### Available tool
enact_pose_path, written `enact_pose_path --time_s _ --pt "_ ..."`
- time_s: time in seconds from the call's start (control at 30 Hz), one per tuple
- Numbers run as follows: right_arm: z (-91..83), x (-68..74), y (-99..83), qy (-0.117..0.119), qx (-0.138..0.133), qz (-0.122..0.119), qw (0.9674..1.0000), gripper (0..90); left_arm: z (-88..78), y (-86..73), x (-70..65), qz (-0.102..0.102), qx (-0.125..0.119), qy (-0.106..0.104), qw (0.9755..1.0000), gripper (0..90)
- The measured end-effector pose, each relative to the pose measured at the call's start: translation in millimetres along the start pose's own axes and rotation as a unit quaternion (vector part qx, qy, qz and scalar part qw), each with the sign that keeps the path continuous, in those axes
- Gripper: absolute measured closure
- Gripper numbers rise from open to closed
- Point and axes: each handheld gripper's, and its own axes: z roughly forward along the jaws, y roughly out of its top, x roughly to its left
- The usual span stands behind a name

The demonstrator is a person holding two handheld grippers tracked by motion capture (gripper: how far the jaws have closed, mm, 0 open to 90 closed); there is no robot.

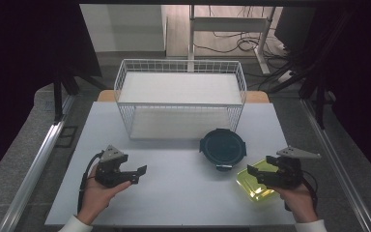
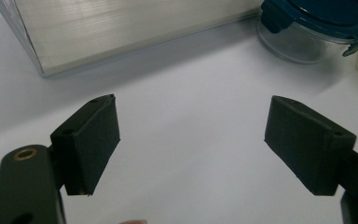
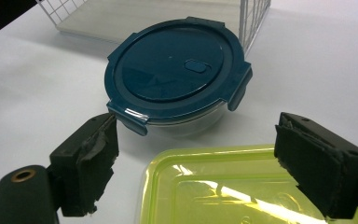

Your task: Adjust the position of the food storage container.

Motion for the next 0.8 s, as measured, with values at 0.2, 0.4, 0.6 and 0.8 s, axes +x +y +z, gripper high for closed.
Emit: enact_pose_path --time_s 0.2,0.4,0.6,0.8 --pt "-1.8 -1.9 0.9 -0.002 -0.002 0.000 1.0000 16.7 0.2 -2.2 1.0 -0.005 0.004 -0.007 1.0000 19.0" --pt "-1.4 1.0 2.8 0.002 0.002 -0.001 1.0000 18.5 -4.2 -3.4 -0.3 -0.001 0.005 -0.005 1.0000 19.5" --pt "0.2 2.5 4.9 0.000 0.009 -0.004 1.0000 21.9 -2.7 -4.7 1.1 0.009 0.021 0.000 0.9997 20.2" --pt "4.5 1.9 6.9 -0.003 0.022 -0.002 0.9998 25.9 -2.6 -6.1 2.1 0.012 0.024 0.004 0.9996 20.2"
